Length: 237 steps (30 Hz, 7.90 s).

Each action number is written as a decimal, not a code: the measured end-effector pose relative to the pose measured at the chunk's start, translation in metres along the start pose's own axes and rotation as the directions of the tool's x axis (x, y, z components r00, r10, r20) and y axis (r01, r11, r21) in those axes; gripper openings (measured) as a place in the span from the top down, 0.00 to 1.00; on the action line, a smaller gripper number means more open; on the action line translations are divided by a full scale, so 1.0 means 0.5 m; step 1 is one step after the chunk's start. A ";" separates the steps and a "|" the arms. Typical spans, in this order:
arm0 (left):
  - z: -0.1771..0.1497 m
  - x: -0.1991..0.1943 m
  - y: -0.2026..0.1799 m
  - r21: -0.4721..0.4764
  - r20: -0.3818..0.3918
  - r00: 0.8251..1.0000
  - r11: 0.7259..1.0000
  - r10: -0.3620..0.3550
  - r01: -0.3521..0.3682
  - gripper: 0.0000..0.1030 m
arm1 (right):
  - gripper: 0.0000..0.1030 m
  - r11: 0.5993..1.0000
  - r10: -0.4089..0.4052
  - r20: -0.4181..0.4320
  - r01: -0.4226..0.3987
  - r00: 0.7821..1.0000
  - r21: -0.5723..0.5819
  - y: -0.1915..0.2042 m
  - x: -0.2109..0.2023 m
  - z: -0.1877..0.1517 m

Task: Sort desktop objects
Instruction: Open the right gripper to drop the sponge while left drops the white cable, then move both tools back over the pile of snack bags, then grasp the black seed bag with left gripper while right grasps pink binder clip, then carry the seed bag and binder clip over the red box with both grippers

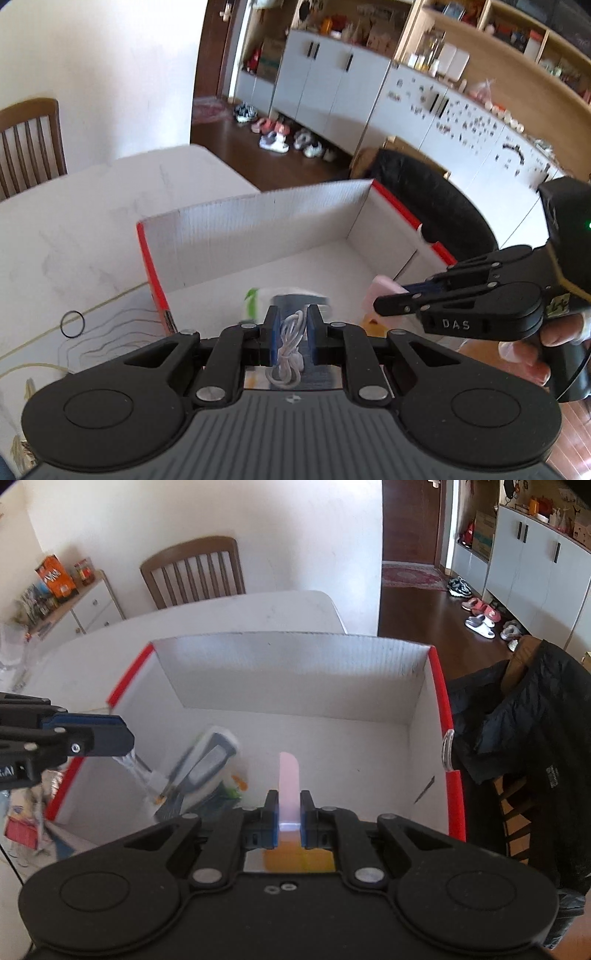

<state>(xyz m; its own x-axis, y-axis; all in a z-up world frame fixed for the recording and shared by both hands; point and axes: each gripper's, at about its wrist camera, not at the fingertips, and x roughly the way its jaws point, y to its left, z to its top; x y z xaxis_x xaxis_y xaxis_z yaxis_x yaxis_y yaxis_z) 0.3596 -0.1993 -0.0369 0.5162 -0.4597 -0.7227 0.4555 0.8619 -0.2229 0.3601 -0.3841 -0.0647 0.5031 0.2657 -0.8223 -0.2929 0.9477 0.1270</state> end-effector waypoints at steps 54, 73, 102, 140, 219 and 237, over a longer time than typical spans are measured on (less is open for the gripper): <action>-0.140 -0.214 -0.002 -0.076 0.127 0.992 0.997 0.006 0.004 0.23 | 0.25 0.991 0.136 0.072 -0.136 0.988 -0.009 0.073 -0.143 -0.047; -0.260 -0.350 0.146 -0.083 0.162 0.983 0.994 0.084 -0.071 0.01 | 0.06 0.987 0.157 0.138 -0.153 0.978 -0.039 0.294 -0.167 -0.108; -0.401 -0.427 0.438 -0.050 0.088 0.977 0.981 0.192 -0.188 0.01 | 0.06 0.995 0.088 0.087 -0.085 0.992 -0.044 0.623 -0.060 -0.166; -0.422 -0.323 0.517 -0.033 0.025 0.975 0.975 0.221 -0.220 0.02 | 0.58 0.999 -0.012 -0.055 0.010 0.998 -0.032 0.699 0.081 -0.163; -0.311 -0.331 0.140 -0.017 0.036 0.999 0.999 0.030 -0.029 0.65 | 0.77 0.998 0.045 0.108 -0.049 0.993 0.032 0.353 -0.175 -0.146; -0.147 -0.239 -0.014 0.090 0.096 0.994 0.994 0.047 -0.056 0.65 | 0.77 1.000 0.011 0.260 -0.003 0.965 -0.031 0.174 -0.222 -0.049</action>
<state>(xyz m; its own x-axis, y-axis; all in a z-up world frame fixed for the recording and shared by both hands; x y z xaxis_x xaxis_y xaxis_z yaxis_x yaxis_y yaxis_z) 0.2412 -0.1349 0.0028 0.6046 -0.4368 -0.6661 0.4890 0.8637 -0.1224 0.2590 -0.3355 0.0241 0.6944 0.3127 -0.6481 -0.3190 0.9411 0.1123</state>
